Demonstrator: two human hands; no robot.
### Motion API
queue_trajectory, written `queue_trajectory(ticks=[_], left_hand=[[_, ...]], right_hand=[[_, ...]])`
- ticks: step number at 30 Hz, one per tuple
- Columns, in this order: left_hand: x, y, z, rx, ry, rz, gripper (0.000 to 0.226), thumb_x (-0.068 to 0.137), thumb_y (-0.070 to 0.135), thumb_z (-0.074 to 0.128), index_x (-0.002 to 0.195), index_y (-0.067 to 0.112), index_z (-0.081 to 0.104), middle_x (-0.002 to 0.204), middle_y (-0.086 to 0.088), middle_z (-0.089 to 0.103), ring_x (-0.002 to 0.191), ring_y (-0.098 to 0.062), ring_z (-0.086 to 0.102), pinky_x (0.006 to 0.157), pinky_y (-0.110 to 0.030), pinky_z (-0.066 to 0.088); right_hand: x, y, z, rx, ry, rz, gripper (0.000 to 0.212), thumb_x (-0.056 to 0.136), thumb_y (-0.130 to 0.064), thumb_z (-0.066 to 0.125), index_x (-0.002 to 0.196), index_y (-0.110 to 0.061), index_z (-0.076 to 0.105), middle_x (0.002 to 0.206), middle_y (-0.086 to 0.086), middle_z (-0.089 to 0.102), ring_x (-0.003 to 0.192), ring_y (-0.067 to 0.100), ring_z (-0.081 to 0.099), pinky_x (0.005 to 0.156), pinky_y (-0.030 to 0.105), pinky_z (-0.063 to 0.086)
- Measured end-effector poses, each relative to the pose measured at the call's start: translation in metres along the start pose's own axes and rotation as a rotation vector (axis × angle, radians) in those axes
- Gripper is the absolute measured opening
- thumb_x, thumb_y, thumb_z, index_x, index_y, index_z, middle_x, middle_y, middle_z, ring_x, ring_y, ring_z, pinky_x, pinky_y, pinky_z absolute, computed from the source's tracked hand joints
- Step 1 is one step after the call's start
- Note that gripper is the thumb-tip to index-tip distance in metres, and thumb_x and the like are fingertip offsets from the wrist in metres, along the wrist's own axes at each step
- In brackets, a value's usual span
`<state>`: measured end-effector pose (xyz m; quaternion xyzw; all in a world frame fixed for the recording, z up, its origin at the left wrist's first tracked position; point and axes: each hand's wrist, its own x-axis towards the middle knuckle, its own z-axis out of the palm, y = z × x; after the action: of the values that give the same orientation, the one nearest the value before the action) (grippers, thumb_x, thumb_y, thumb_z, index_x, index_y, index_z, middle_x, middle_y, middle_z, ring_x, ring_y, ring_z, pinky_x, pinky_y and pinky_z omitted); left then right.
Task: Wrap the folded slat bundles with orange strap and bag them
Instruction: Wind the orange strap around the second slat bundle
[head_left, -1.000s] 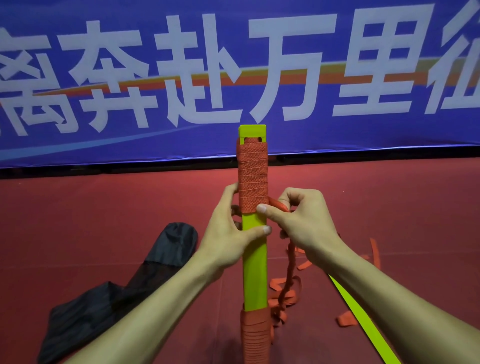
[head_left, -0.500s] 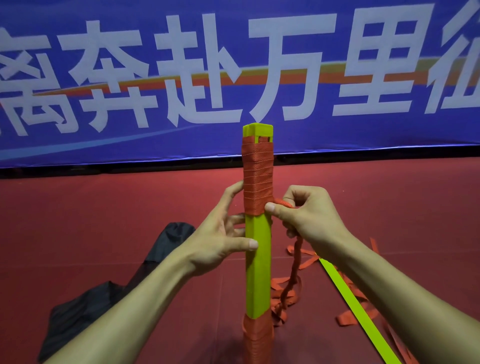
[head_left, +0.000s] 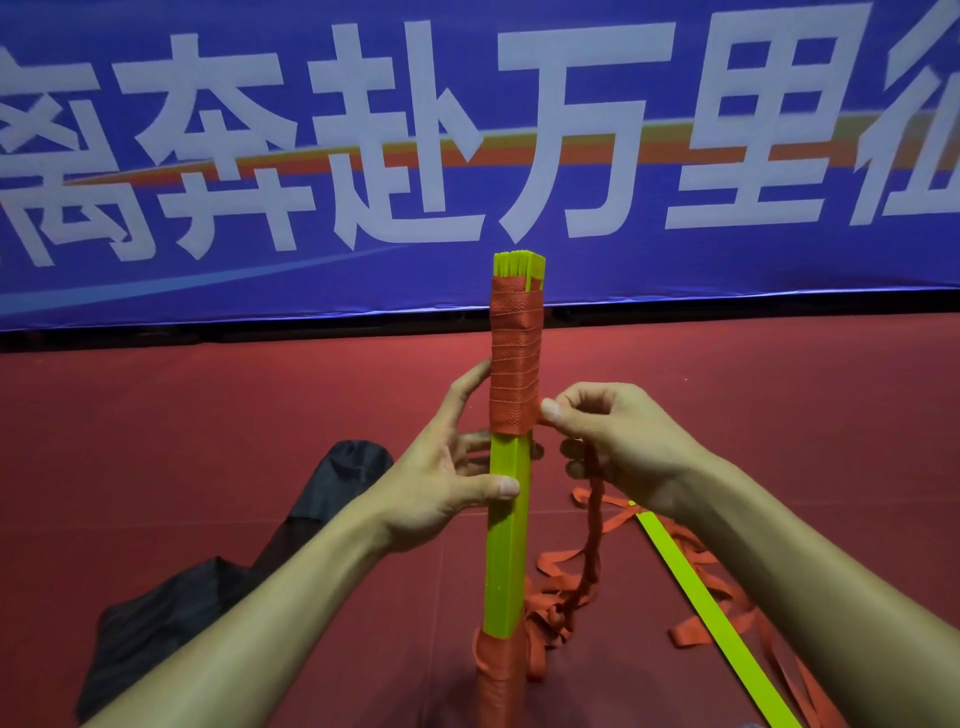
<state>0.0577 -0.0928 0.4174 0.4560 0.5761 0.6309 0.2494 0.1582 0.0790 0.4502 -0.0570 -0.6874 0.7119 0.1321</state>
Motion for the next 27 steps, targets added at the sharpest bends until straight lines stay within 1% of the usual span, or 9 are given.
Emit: queue_trajectory(ticks=[2,4,10,13,16,18,20,23,27], left_hand=[[0.001,0.000,-0.003,-0.014,0.025,0.004,0.089,0.067,0.015,0.081,0.118,0.077,0.042,0.110,-0.014,0.073,0.103,-0.023,0.070,0.080,-0.040,0.055],[0.001,-0.001,-0.005,-0.023,0.015,0.014,0.089,0.068,0.015,0.081,0.120,0.076,0.042,0.109,-0.014,0.073,0.101,-0.025,0.069,0.080,-0.042,0.055],[0.002,-0.003,-0.008,-0.052,0.013,0.021,0.090,0.066,0.012,0.082,0.120,0.074,0.044,0.111,-0.018,0.072,0.099,-0.028,0.070,0.076,-0.039,0.056],[0.002,-0.003,-0.010,-0.061,0.015,0.026,0.091,0.065,0.012,0.082,0.121,0.073,0.045,0.111,-0.018,0.072,0.102,-0.030,0.070,0.079,-0.041,0.056],[0.003,-0.005,-0.010,-0.054,0.018,0.023,0.092,0.065,0.011,0.082,0.124,0.070,0.044,0.111,-0.017,0.072,0.106,-0.029,0.069,0.079,-0.040,0.056],[0.003,-0.006,-0.010,-0.044,0.026,0.022,0.094,0.064,0.011,0.082,0.129,0.065,0.041,0.111,-0.016,0.073,0.111,-0.028,0.068,0.080,-0.039,0.056],[0.003,-0.006,-0.010,-0.034,0.034,0.021,0.094,0.063,0.012,0.083,0.129,0.065,0.041,0.110,-0.014,0.073,0.111,-0.027,0.068,0.080,-0.037,0.056],[0.002,-0.005,-0.011,-0.033,0.036,0.024,0.093,0.062,0.012,0.084,0.123,0.071,0.044,0.110,-0.013,0.073,0.112,-0.028,0.068,0.080,-0.038,0.056],[0.002,-0.004,-0.009,-0.022,0.033,0.017,0.092,0.060,0.016,0.089,0.119,0.073,0.047,0.110,-0.012,0.073,0.112,-0.029,0.068,0.081,-0.039,0.057]], right_hand=[[-0.001,-0.003,-0.004,0.152,-0.117,0.084,0.024,0.079,-0.027,0.068,0.083,-0.009,0.053,0.065,0.002,0.048,0.051,0.011,0.044,0.054,0.026,0.042],[0.000,-0.003,-0.009,0.250,-0.202,0.151,0.020,0.080,-0.021,0.071,0.084,-0.010,0.055,0.072,0.006,0.053,0.059,0.016,0.052,0.061,0.030,0.046],[0.001,-0.004,-0.019,0.326,-0.270,0.267,0.017,0.069,-0.008,0.060,0.086,-0.011,0.058,0.076,0.008,0.058,0.069,0.018,0.058,0.076,0.043,0.056],[0.000,-0.005,-0.023,0.357,-0.310,0.264,0.022,0.068,-0.004,0.064,0.088,-0.009,0.060,0.078,0.009,0.061,0.070,0.018,0.061,0.072,0.043,0.058],[0.001,-0.001,-0.027,0.338,-0.384,0.235,0.045,0.051,-0.006,0.092,0.089,-0.010,0.066,0.081,0.010,0.062,0.072,0.018,0.065,0.070,0.043,0.058],[0.000,0.000,-0.027,0.296,-0.382,0.211,0.051,0.044,-0.010,0.097,0.085,-0.011,0.067,0.080,0.010,0.058,0.071,0.018,0.063,0.065,0.039,0.057],[0.000,-0.001,-0.024,0.261,-0.362,0.209,0.047,0.047,-0.008,0.095,0.084,-0.011,0.065,0.078,0.009,0.054,0.069,0.018,0.059,0.058,0.033,0.055],[-0.002,-0.006,-0.017,0.192,-0.334,0.198,0.026,0.069,0.003,0.077,0.079,-0.012,0.059,0.075,0.010,0.048,0.065,0.019,0.051,0.050,0.028,0.052],[-0.003,-0.007,-0.011,0.005,-0.198,0.110,0.025,0.080,0.006,0.069,0.076,-0.008,0.048,0.059,0.008,0.055,0.052,0.019,0.055,0.044,0.024,0.050]])
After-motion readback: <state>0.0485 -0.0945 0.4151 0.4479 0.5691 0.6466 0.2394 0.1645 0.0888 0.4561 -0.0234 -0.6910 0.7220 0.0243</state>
